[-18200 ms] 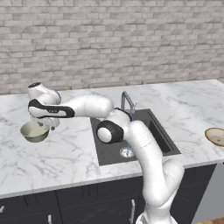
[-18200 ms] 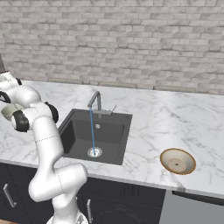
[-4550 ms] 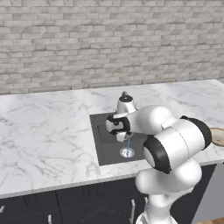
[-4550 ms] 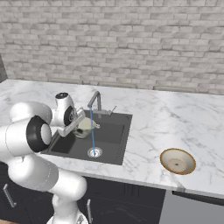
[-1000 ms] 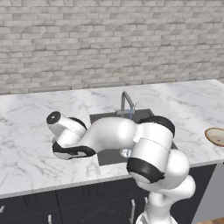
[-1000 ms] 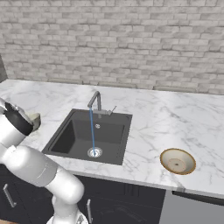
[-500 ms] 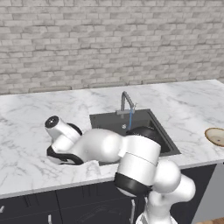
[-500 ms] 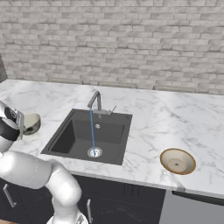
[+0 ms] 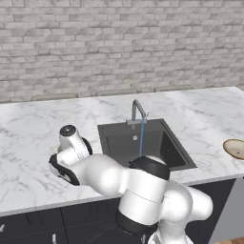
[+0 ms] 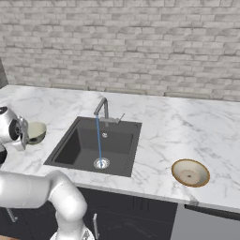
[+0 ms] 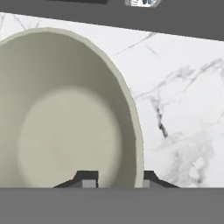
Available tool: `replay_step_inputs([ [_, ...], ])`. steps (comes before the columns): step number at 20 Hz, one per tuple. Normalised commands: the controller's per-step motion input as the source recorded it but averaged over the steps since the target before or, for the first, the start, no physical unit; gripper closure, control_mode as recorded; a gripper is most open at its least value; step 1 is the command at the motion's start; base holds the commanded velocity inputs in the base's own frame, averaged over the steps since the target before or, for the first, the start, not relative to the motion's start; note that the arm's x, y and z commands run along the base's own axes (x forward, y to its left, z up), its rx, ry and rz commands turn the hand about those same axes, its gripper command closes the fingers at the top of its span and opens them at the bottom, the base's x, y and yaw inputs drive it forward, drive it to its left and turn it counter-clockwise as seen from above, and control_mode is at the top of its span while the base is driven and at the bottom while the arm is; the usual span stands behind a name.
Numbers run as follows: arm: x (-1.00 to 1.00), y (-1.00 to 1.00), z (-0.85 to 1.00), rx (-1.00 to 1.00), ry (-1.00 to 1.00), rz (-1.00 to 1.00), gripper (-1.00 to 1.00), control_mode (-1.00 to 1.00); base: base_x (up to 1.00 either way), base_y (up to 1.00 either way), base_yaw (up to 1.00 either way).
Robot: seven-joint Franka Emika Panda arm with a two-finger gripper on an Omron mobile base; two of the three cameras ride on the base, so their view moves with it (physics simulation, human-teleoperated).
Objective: Rinse each bowl for a few seconds and place them down in the sink or on the counter.
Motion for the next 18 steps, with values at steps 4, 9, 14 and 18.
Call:
replay_step_inputs([
  [4, 0.01, 0.00, 0.24, 0.13, -0.03, 0.01, -1.00, -1.00, 0.00, 0.00, 0.00],
  [9, -0.03, 0.00, 0.42, 0.11, -0.07, 0.01, -1.00, -1.00, 0.00, 0.00, 0.00],
  [14, -0.22, 0.00, 0.52, 0.06, -0.07, 0.01, -1.00, -1.00, 0.00, 0.00, 0.00],
  [18, -0.27, 0.00, 0.65, 0.01, -0.07, 0.00, -1.00, -1.00, 0.00, 0.00, 0.00],
])
